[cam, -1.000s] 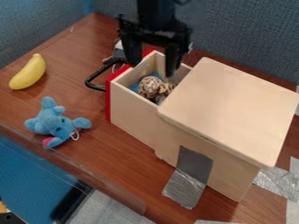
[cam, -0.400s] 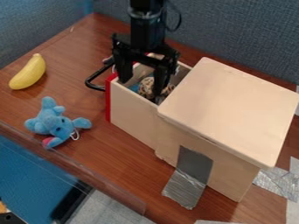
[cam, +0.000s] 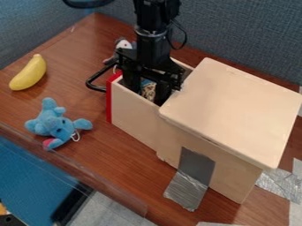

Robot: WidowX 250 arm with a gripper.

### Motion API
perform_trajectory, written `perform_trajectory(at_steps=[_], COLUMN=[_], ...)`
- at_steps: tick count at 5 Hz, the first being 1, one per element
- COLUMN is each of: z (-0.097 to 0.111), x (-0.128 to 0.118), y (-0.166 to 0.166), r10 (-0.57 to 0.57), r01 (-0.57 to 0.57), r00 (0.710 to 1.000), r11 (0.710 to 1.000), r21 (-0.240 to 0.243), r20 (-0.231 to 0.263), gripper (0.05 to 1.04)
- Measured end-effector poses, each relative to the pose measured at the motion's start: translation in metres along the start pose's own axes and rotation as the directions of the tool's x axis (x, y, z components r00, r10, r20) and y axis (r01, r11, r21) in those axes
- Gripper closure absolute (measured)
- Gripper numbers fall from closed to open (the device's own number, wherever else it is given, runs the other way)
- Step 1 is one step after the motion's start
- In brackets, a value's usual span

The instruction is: Take the toy out of the drawer

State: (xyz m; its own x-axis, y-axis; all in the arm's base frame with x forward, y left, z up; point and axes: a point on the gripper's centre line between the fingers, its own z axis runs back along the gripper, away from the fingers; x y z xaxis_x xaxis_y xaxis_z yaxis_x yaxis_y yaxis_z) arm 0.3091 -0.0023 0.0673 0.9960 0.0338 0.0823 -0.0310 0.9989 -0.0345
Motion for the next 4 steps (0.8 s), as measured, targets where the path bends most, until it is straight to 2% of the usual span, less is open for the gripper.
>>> perform_trajectory(at_steps=[1, 2, 3, 4], z=[0.000, 0.014, 0.048, 0.075], x=[-0.001, 0.001, 0.014, 0.012], y=[0.000, 0.000, 0.015, 0.038], r10=[0.006, 0.008, 0.095, 0.182], r01=[-0.006, -0.008, -0.090, -0.174], r00=[1.000, 1.000, 0.991, 0.972], r11=[1.000, 1.000, 0.995, 0.983], r21=[0.007, -0.006, -0.047, -0.062], r20=[0.000, 0.009, 0.096, 0.149], gripper=[0.658, 0.768, 0.812, 0.832])
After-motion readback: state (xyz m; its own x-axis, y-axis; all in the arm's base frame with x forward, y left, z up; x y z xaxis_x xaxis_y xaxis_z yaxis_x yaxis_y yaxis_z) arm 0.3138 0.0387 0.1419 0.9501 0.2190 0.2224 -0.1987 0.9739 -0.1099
